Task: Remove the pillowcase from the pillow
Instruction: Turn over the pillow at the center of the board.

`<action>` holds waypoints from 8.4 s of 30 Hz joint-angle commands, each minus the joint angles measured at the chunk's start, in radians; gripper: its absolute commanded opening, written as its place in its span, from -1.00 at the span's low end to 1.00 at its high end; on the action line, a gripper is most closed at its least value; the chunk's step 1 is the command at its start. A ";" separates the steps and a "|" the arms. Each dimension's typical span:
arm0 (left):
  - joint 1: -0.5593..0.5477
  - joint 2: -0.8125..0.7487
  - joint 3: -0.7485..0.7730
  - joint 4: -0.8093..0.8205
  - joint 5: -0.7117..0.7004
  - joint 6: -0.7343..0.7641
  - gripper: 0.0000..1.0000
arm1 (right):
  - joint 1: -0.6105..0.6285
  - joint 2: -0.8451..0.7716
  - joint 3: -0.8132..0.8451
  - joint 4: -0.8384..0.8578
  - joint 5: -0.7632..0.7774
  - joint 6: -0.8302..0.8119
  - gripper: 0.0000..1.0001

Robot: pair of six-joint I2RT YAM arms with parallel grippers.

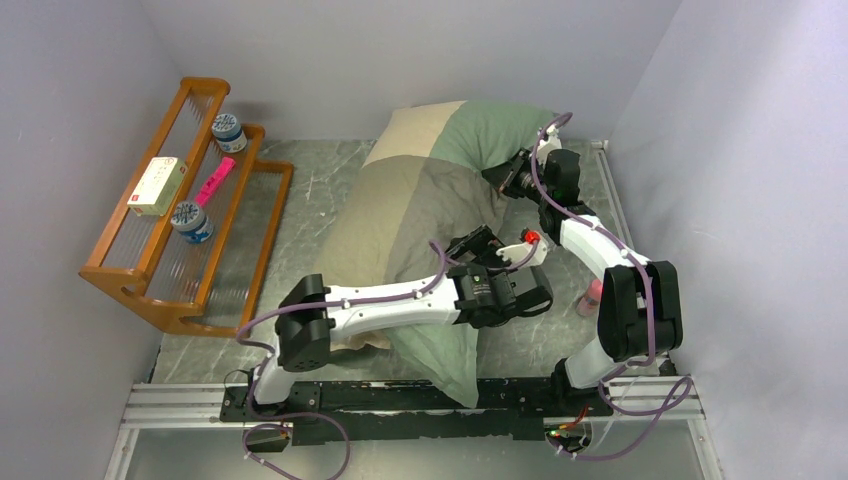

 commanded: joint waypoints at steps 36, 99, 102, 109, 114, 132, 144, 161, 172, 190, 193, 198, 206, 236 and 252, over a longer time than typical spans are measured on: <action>0.128 -0.353 -0.133 0.193 0.395 0.200 -0.90 | 0.065 -0.044 0.379 -0.206 -0.015 -0.080 -1.00; 0.660 -0.584 -0.556 0.355 0.747 0.086 -0.90 | -0.027 -0.095 0.416 -0.481 0.053 -0.185 0.99; 0.675 -0.590 -0.586 0.367 0.736 0.093 -0.90 | -0.027 -0.121 0.291 -0.421 0.051 -0.128 0.99; 0.711 -0.601 -0.664 0.401 0.712 0.118 -0.90 | -0.035 -0.133 0.080 -0.311 0.045 -0.042 1.00; 0.731 -0.590 -0.716 0.430 0.697 0.112 -0.90 | -0.067 -0.101 -0.038 -0.155 0.002 0.064 0.99; 0.738 -0.535 -0.772 0.444 0.701 0.124 -0.90 | 0.042 0.196 -0.015 0.224 -0.280 0.146 0.41; 0.738 -0.528 -0.736 0.426 0.771 0.101 -0.90 | 0.087 0.124 0.073 0.092 -0.293 0.030 -1.00; 0.663 -0.525 -0.509 0.443 1.233 -0.021 -0.90 | 0.087 -0.268 0.180 -0.358 0.010 -0.238 -1.00; 0.667 -0.456 -0.471 0.409 1.041 -0.027 -0.67 | 0.087 -0.366 0.147 -0.457 0.111 -0.276 -1.00; 0.735 -0.757 -0.685 0.345 0.734 -0.134 0.90 | 0.088 -0.359 0.030 -0.461 0.169 -0.298 -0.08; 0.737 -0.793 -0.681 0.288 0.734 -0.157 0.93 | 0.087 -0.365 0.031 -0.464 0.187 -0.308 0.31; 0.738 -0.842 -0.709 0.238 0.779 -0.177 0.93 | 0.087 -0.390 0.016 -0.437 0.224 -0.312 0.79; 0.738 -0.949 -0.802 0.240 0.849 -0.229 0.93 | 0.087 -0.436 -0.064 -0.314 0.228 -0.322 1.00; 0.738 -0.932 -0.973 0.283 1.125 -0.209 0.93 | -0.102 -0.124 0.139 -0.245 0.100 -0.326 0.97; 0.738 -0.875 -1.147 0.516 1.208 -0.305 0.51 | -0.043 0.135 0.160 -0.193 -0.146 -0.304 0.66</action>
